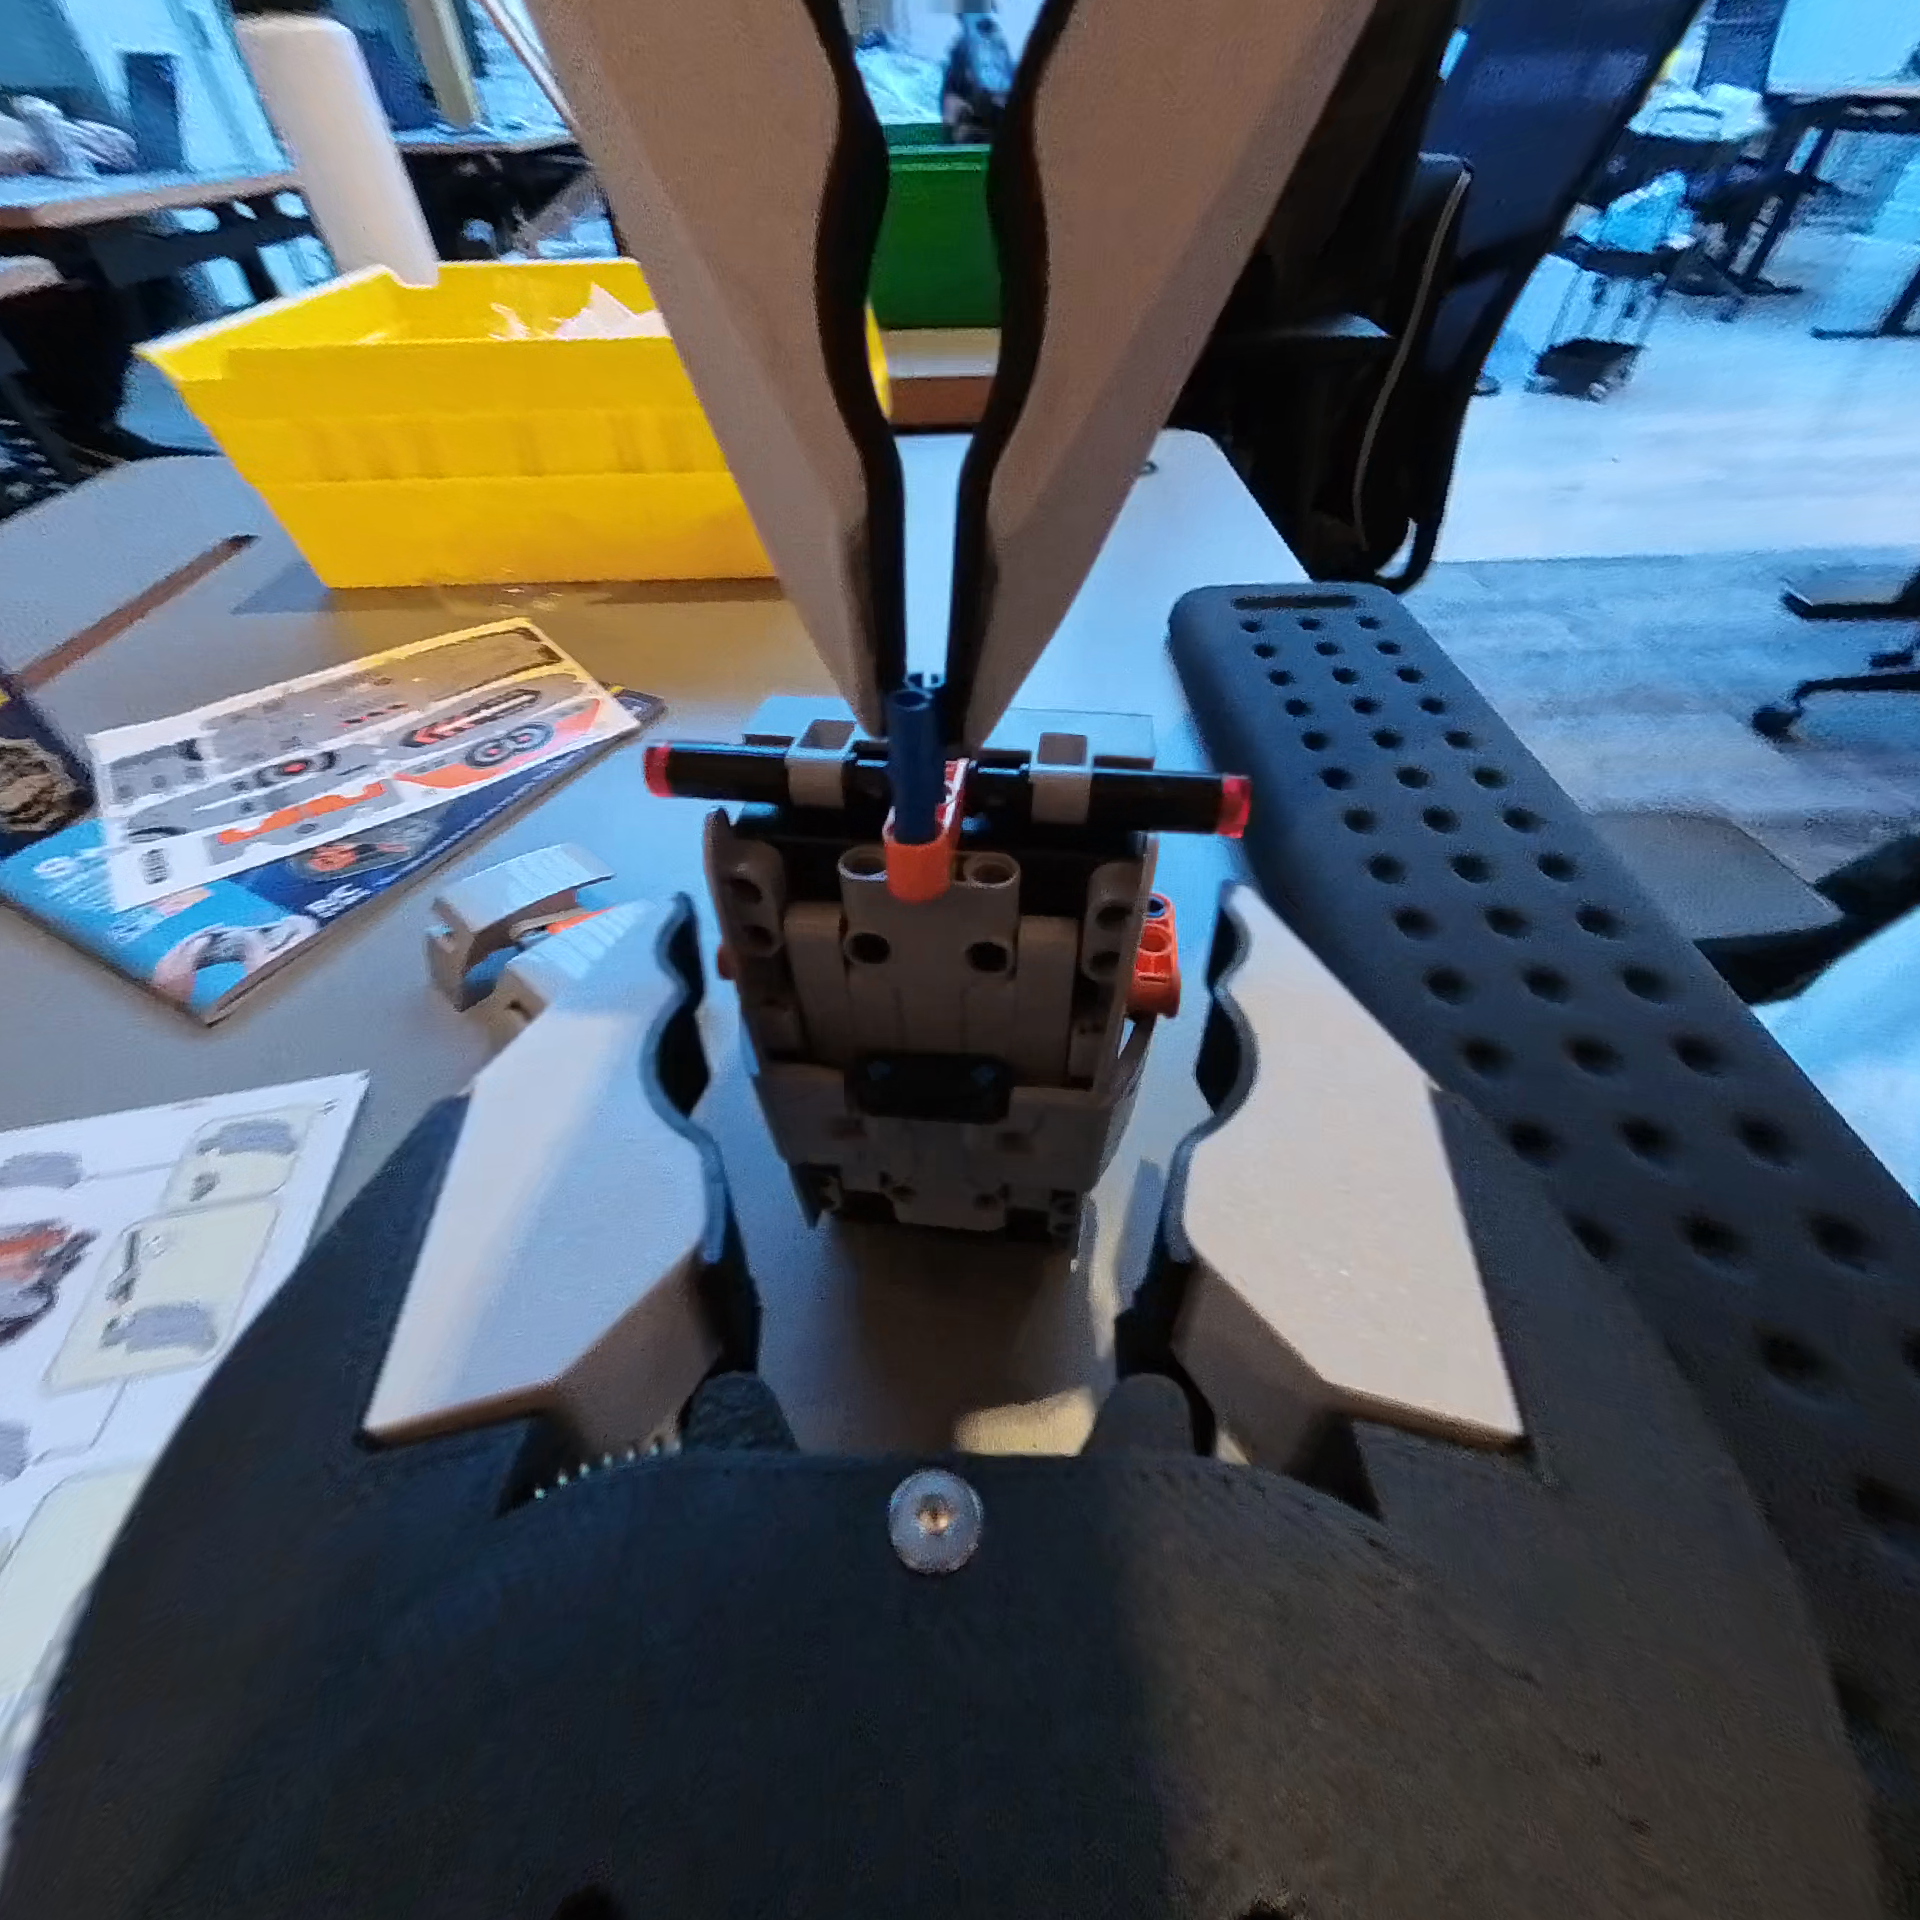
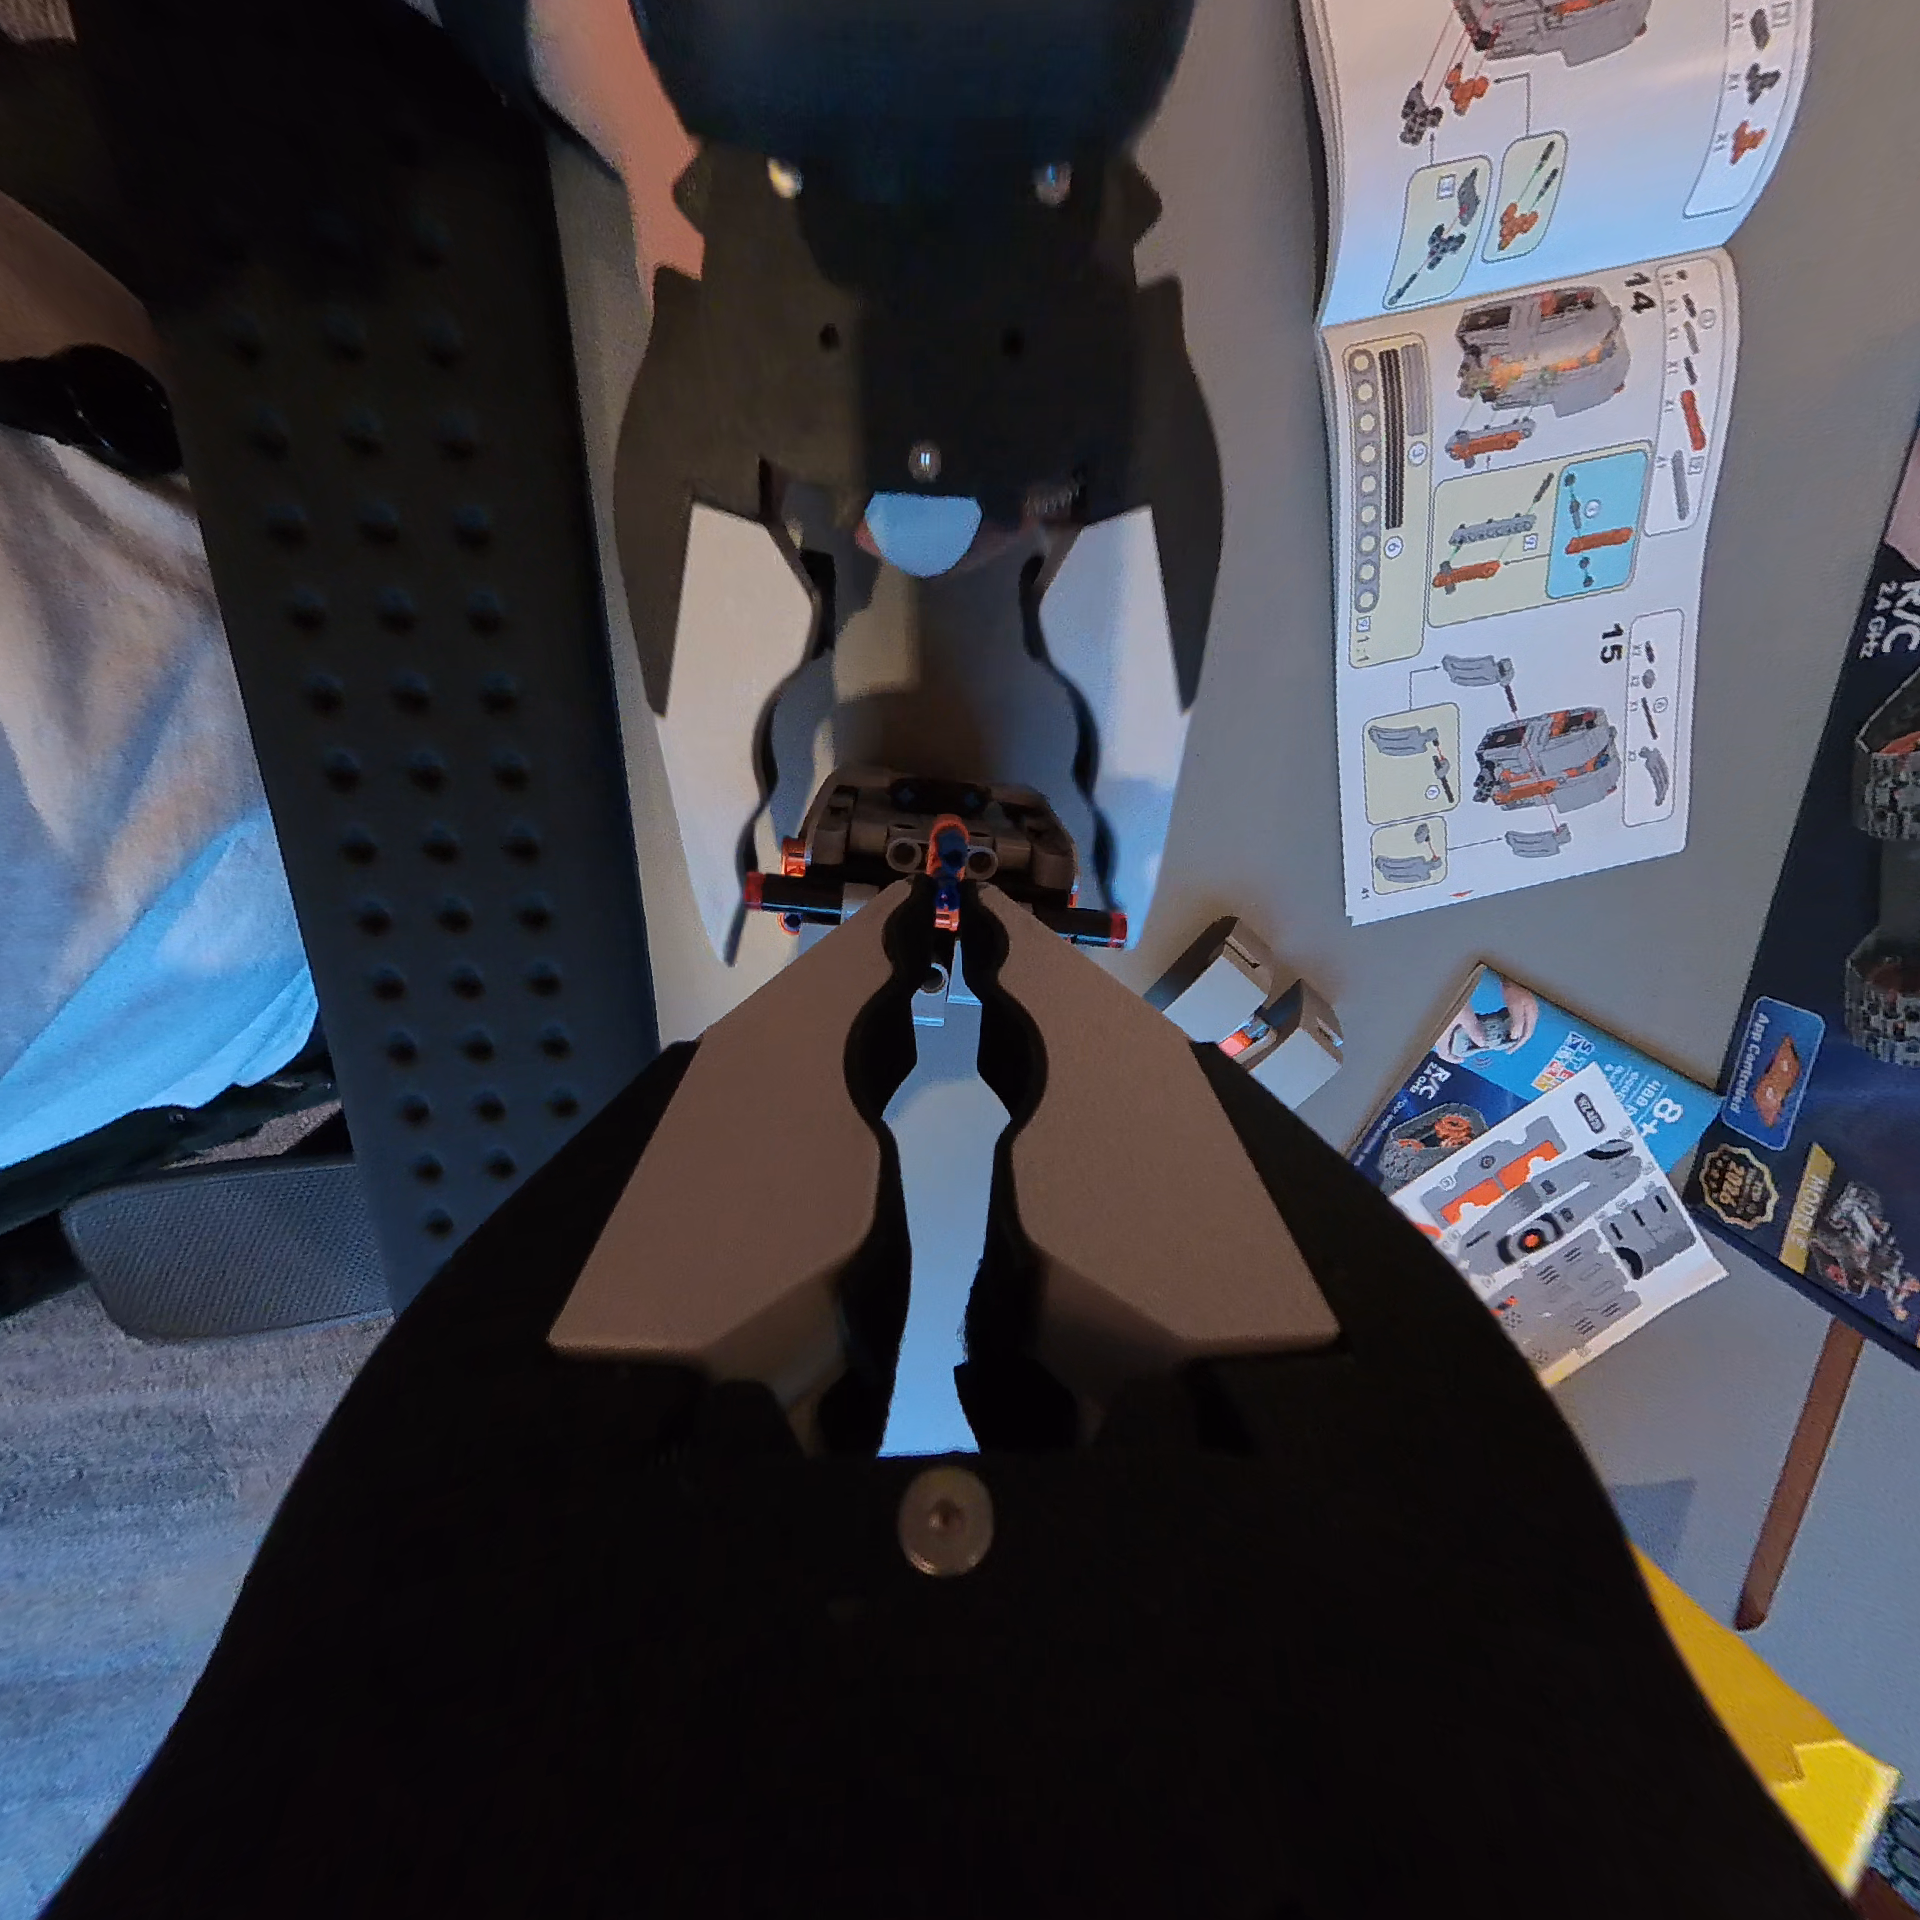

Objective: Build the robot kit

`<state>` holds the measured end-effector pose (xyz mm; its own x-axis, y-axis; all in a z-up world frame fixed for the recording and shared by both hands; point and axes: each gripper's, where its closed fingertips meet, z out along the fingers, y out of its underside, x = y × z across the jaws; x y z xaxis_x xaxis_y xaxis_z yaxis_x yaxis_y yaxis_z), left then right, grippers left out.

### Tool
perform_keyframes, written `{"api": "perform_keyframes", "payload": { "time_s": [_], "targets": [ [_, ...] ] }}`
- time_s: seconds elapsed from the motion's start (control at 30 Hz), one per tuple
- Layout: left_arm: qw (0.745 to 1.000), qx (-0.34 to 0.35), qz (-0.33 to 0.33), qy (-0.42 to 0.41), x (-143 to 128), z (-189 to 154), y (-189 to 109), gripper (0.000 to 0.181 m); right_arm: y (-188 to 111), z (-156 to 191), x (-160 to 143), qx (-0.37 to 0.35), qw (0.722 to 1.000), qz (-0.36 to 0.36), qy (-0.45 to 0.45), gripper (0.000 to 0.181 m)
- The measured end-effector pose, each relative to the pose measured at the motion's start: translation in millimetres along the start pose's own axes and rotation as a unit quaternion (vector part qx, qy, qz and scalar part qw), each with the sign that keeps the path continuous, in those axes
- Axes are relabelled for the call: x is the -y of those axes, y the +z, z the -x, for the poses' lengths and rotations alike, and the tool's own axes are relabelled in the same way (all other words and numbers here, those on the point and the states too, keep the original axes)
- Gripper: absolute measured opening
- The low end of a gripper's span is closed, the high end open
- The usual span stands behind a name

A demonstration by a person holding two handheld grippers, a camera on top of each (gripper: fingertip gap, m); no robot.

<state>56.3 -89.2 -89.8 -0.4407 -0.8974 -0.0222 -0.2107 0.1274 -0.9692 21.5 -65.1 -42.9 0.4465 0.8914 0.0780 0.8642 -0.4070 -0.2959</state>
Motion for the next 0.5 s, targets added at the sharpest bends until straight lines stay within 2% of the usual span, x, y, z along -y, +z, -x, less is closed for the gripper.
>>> {"api": "perform_keyframes", "payload": {
  "time_s": [0.03, 0.07, 0.2, 0.3, 0.37, 0.5],
  "targets": [
    [1.0, -0.009, 0.008, 0.0, -1.2, -1.0, 4.9, 0.087, -0.6, 0.3, -1.6, -0.001, 1.0, -0.005, 0.005, 0.004],
    [1.0, -0.018, 0.012, -0.001, -1.3, -2.2, 9.1, 0.086, -1.4, 1.0, -4.4, -0.001, 1.0, -0.01, 0.01, 0.004],
    [0.999, -0.029, 0.031, 0.003, 0.1, -3.1, 20.2, 0.086, -6.1, 1.2, -17.5, -0.015, 0.998, -0.046, 0.044, 0.004],
    [0.999, -0.034, 0.018, 0.0, 2.0, -7.0, 24.5, 0.086, -8.6, 4.2, -21.8, -0.024, 0.996, -0.071, 0.057, 0.004],
    [0.999, -0.039, 0.038, 0.001, -4.2, -9.3, 29.2, 0.092, -8.3, 5.9, -23.7, -0.029, 0.995, -0.075, 0.056, 0.004],
    [0.997, -0.041, 0.069, 0.008, -11.1, -11.0, 39.7, 0.092, -9.1, 4.9, -28.1, -0.027, 0.996, -0.067, 0.058, 0.004]
  ]
}}
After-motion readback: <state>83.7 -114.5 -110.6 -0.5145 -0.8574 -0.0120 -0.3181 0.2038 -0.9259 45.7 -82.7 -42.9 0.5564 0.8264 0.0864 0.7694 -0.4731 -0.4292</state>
